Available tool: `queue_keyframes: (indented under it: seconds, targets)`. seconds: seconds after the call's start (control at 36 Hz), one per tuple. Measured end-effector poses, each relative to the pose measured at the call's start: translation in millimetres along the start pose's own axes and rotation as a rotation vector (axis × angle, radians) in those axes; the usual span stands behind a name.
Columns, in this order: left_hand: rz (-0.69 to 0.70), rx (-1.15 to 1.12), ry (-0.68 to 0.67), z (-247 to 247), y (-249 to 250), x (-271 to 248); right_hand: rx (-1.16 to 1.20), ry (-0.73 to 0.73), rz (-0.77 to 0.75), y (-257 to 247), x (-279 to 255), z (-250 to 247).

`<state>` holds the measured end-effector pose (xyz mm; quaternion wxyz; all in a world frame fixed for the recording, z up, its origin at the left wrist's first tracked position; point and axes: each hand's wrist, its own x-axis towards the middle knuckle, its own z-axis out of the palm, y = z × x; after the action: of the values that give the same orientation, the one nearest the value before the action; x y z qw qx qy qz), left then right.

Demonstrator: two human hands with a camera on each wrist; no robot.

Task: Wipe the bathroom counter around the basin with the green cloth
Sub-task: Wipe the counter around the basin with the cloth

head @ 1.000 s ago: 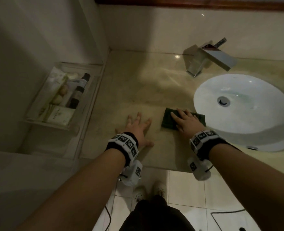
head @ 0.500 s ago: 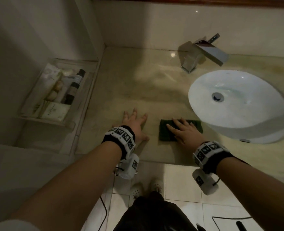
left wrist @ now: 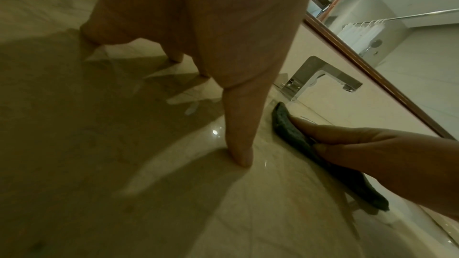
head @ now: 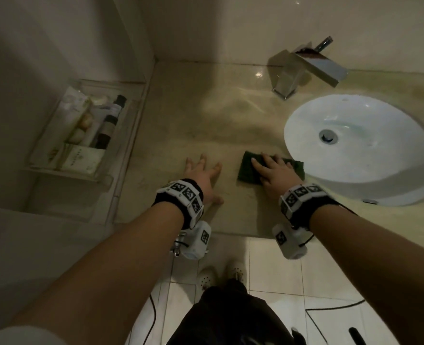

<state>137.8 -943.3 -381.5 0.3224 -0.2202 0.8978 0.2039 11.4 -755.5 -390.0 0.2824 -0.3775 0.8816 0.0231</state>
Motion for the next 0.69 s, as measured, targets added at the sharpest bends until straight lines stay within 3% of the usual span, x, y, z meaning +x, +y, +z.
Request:
queue_keyframes:
  seconds: [0.14,0.25,0.5,0.69]
  targets:
    - [0.013,0.0,0.019,4,-4,3,-0.072,-0.047,-0.115,-37,-16,16]
    - [0.067,0.066,-0.043,1,-9,-1,-0.093,-0.075,-0.133,-48,-35,29]
    - [0.077,0.07,-0.032,18,-18,-7,-0.073,-0.076,-0.165,-33,-78,44]
    - [0.097,0.081,-0.04,15,-16,-7,-0.103,-0.052,-0.087,-16,-49,33]
